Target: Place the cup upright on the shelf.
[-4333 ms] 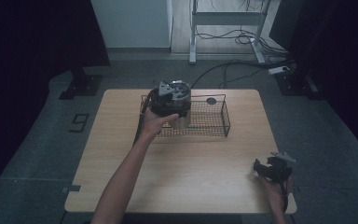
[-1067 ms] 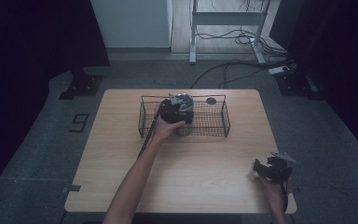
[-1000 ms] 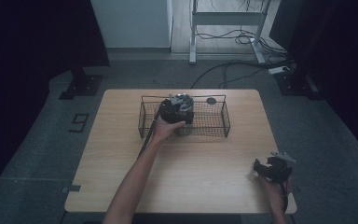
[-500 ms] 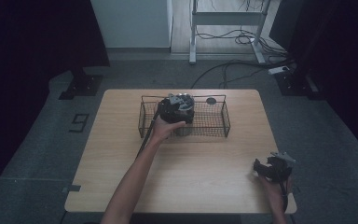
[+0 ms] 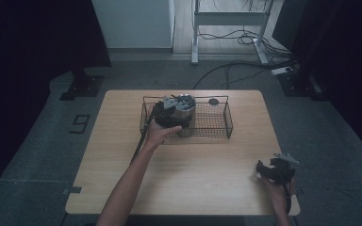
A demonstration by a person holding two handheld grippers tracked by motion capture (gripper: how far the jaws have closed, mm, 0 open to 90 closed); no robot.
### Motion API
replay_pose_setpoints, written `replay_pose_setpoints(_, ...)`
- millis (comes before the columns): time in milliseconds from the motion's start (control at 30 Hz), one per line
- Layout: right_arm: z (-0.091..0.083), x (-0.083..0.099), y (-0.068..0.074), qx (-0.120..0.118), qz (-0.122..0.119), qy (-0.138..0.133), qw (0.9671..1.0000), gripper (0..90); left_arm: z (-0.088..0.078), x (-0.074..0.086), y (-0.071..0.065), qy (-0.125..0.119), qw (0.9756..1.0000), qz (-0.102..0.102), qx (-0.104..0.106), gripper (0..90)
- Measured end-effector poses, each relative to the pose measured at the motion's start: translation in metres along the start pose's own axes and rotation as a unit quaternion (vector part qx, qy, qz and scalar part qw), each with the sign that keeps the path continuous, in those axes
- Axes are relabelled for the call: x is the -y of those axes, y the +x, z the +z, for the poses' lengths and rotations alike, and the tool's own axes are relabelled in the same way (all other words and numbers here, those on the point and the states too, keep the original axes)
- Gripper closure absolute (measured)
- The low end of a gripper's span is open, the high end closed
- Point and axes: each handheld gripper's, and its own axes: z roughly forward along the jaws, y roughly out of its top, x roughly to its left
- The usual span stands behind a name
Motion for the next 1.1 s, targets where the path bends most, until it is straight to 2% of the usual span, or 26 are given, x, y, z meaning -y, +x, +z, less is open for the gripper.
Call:
replay_pose_setpoints(300,0.000,0.000,0.000,0.001,0.000,0.000,1.0000,14.3,-0.020,0.017,0.002,0.011,0.9999,-0.009,0.002,0.0)
replay_pose_setpoints(567,0.000,0.000,0.000,0.001,0.002,0.001,1.0000,14.2,-0.040,0.034,-0.004,0.015,0.9998,-0.009,0.009,0.0)
replay_pose_setpoints(633,0.000,0.000,0.000,0.001,0.002,0.001,1.0000,14.3,-0.051,0.042,-0.007,0.015,0.9997,-0.009,0.017,0.0)
replay_pose_setpoints(867,0.000,0.000,0.000,0.001,0.002,0.001,1.0000,14.3,-0.072,0.064,-0.011,0.025,0.9992,-0.006,0.030,0.4)
replay_pose_setpoints(1100,0.000,0.000,0.000,0.001,0.002,0.001,1.0000,14.2,-0.090,0.091,-0.013,0.035,0.9991,-0.006,0.023,0.6)
